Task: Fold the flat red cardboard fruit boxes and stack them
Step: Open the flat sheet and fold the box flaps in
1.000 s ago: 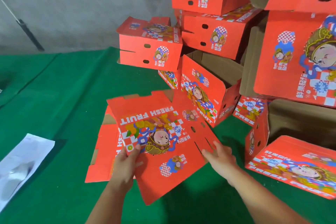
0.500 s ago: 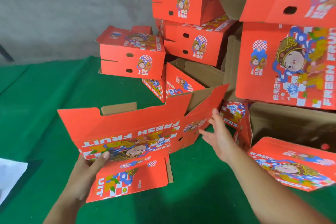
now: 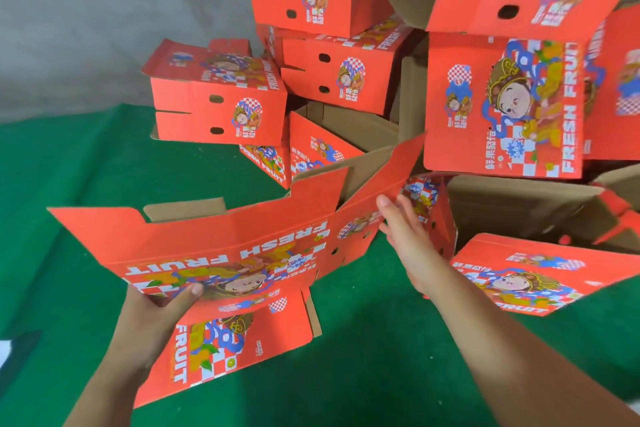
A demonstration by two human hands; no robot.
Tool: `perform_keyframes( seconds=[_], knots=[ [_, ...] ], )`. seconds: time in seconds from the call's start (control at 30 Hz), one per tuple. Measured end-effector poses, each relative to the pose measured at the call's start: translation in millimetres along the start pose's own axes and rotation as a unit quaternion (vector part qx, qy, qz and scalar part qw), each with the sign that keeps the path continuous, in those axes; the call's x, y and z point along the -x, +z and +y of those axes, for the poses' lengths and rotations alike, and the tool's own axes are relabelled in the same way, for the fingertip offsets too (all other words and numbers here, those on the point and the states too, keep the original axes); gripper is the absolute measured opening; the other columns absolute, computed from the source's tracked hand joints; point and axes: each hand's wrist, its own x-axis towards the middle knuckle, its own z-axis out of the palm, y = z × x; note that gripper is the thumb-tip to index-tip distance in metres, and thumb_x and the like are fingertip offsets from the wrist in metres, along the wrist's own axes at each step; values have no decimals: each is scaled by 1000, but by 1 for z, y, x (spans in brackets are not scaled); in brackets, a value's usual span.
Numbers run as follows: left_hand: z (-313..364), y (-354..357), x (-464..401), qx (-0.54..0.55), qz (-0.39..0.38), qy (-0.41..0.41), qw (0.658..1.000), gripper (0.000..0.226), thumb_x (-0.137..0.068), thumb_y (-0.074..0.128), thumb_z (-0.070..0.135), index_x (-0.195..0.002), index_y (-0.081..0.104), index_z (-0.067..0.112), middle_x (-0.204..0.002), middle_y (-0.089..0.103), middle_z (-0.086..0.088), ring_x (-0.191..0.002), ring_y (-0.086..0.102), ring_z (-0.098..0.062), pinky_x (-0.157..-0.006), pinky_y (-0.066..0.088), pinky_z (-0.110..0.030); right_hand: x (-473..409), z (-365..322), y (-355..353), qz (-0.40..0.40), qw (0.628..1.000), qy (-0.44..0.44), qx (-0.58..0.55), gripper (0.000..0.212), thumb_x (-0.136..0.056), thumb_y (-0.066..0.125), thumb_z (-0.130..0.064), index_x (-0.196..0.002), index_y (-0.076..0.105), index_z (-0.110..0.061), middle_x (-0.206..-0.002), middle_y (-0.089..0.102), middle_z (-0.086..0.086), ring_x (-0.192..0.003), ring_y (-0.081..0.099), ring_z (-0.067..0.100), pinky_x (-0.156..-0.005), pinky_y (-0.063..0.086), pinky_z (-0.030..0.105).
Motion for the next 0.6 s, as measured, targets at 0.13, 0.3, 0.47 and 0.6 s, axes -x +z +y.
perform_keyframes(
  seconds=[0.13, 0.3, 0.47, 0.6],
  knots=[
    [-6, 3, -7, 13, 100, -24, 995, 69, -69, 82, 67, -120, 57, 28, -107, 74, -1, -98, 71, -25, -81, 55, -46, 7, -3, 16, 44, 993, -86, 66, 49, -78, 64, -78, -116, 54, -49, -107, 68, -31, -92, 67, -6, -80, 46, 28],
    [4, 2, -13, 35, 115, -32, 992, 61, -58, 80, 78, -102, 57, 42, -101, 69, -2, -94, 69, -31, -78, 55, -50, 16, -7, 28, 107, 987, -110, 47, 47, -77, 70, -67, -114, 54, -44, -96, 73, -21, -67, 66, -3, -66, 45, 28],
    [31, 12, -14, 124, -62, 13, 990, 63, -76, 82, 65, -125, 61, 30, -106, 75, -10, -79, 74, -21, -65, 61, -34, 27, -28, 47, 14, 994, -110, -15, 53, -83, 52, -79, -121, 66, -46, -117, 70, -23, -113, 65, 0, -105, 48, 34],
    [53, 37, -13, 197, -50, 62, 977, 53, -94, 69, 33, -141, 50, 18, -126, 70, -13, -104, 72, -18, -79, 61, -28, 32, -56, 69, 28, 992, -125, 21, 71, -91, 34, -79, -145, 53, -38, -148, 57, -9, -142, 47, 13, -122, 31, 45]
  ],
)
